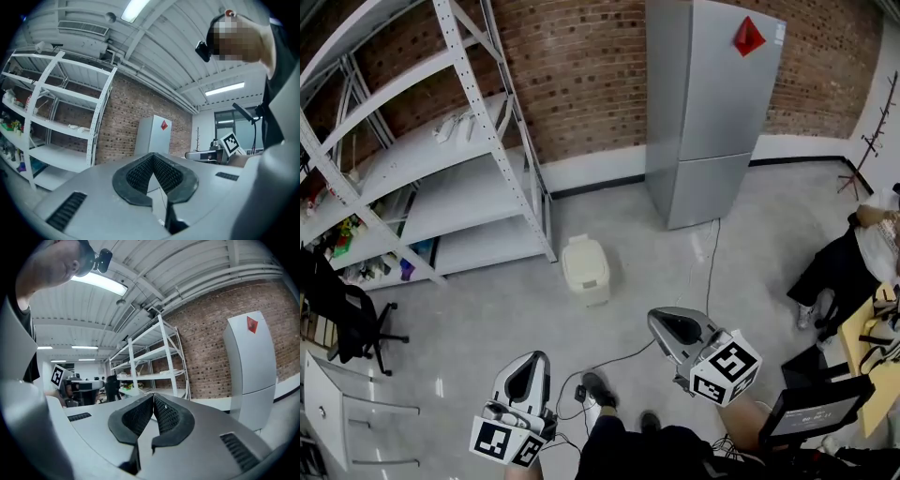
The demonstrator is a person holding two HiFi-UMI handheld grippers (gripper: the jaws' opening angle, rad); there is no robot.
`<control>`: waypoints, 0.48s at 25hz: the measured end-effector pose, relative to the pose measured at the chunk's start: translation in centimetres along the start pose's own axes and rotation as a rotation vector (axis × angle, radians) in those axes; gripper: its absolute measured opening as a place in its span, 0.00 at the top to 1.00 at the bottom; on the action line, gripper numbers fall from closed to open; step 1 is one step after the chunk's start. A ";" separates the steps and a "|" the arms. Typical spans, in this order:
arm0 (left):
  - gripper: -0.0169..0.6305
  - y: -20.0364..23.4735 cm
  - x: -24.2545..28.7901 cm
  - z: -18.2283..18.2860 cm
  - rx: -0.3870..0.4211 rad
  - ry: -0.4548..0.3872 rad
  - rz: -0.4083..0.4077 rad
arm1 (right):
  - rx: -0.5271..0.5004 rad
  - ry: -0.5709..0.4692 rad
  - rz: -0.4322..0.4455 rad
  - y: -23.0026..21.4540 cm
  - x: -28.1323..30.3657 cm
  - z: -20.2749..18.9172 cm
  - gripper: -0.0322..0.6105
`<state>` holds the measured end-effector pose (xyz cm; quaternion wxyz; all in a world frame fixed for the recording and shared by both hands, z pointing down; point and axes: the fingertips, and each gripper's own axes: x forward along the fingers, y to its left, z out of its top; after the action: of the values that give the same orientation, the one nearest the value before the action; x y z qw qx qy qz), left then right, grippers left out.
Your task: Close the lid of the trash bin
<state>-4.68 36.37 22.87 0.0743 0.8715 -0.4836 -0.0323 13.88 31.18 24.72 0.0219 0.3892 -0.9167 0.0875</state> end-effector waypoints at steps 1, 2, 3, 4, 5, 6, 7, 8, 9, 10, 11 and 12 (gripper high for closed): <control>0.98 -1.4 -0.9 -0.2 -0.001 0.011 -0.001 | 0.015 0.005 -0.006 0.3 -1.6 -0.5 0.94; 0.98 -2.7 -1.9 -0.4 -0.001 0.023 0.001 | 0.030 0.007 -0.008 0.8 -3.1 -1.0 0.94; 0.98 -3.7 -3.0 -0.4 0.000 0.032 0.007 | 0.041 0.006 -0.008 1.3 -4.4 -1.3 0.94; 0.98 -4.7 -4.0 -0.4 0.001 0.037 0.014 | 0.045 0.003 -0.006 1.8 -5.6 -1.4 0.94; 0.98 -5.5 -5.0 -0.3 0.002 0.040 0.019 | 0.044 -0.001 -0.004 2.4 -6.6 -1.5 0.94; 0.98 -6.2 -6.0 -0.4 0.001 0.042 0.024 | 0.040 -0.007 -0.003 2.8 -7.5 -1.5 0.94; 0.98 -6.8 -6.9 -0.5 -0.001 0.046 0.028 | 0.037 -0.014 -0.006 3.3 -8.4 -1.6 0.94; 0.98 -7.3 -7.8 -0.7 -0.003 0.052 0.031 | 0.036 -0.022 -0.010 3.8 -9.2 -1.6 0.94; 0.98 -7.8 -8.7 -0.9 -0.003 0.058 0.033 | 0.037 -0.030 -0.015 4.4 -10.0 -1.6 0.94; 0.98 -8.3 -9.5 -1.0 0.001 0.061 0.032 | 0.037 -0.039 -0.019 5.0 -10.7 -1.5 0.94; 0.98 -8.8 -10.4 -1.0 0.008 0.060 0.028 | 0.035 -0.045 -0.022 5.8 -11.5 -1.5 0.94; 0.98 -9.4 -11.3 -0.9 0.014 0.056 0.022 | 0.032 -0.048 -0.026 6.7 -12.3 -1.5 0.94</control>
<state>-2.65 50.96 22.07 0.0822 0.8672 -0.4911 -0.0036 17.61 44.71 23.87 -0.0052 0.4034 -0.9103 0.0925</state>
